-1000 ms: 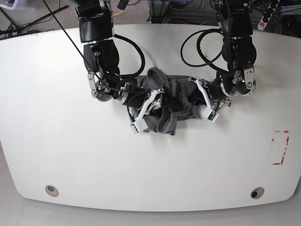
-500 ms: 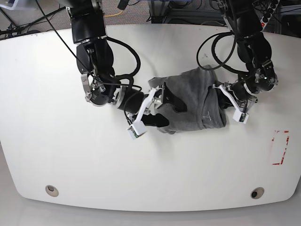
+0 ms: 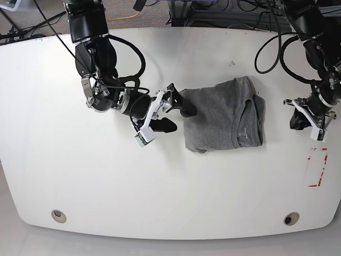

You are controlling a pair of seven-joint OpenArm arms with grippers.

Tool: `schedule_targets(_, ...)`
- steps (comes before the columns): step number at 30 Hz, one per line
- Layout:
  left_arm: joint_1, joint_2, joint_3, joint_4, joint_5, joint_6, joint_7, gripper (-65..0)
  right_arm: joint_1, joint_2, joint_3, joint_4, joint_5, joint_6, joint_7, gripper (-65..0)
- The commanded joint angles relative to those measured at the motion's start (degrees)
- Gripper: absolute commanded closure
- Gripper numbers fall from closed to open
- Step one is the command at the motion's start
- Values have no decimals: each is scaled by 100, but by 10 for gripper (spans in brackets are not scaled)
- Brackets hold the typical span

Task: Fold the T-shirt properly
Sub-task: 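Hold the bundled shirt with both grippers and square it into a stack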

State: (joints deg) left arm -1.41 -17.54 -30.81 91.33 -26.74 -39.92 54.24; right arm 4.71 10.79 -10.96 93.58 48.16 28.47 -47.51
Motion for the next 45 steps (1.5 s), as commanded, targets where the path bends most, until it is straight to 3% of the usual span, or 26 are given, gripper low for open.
schedule_targets(1,-39,-132,210,260,-143,-8,-162,-63,149,-54,-7,-114,-126,32,166,-426)
schedule_targets(5,75,-97,826,603,76,-8,-162,-63,509,-468,-7,-501,-671,32,175,-235)
schedule_targets(8,93,62,1283,762,340,-8,-171,-63,826,-758,-7,-861,-1172,76,175,-151)
schedule_targets(15,383,800,1863,1254,1017,-8,-171,-61,1696,-1373,-16,-1899,-2113,94,298,-144)
schedule_targets(23,893,932,2197,1456,1272,-8,-171,-61,2426,-1690,-25,-3138,-2746,94,878,-144)
schedule_targets(30,981,818,2180,1263,1281,-8,-180,-61,2522,-1690,-587,-3842,-3352,76,1792,-146)
schedule_targets(35,726,642,2188,806,1281,-8,-189,-61,2487,-1637,-614,-4202,-3625,103,2223,-141)
schedule_targets(45,-22,396,2206,-223,1298,-8,-197,-61,1749,-811,-596,-3244,-3625,305,2232,-140)
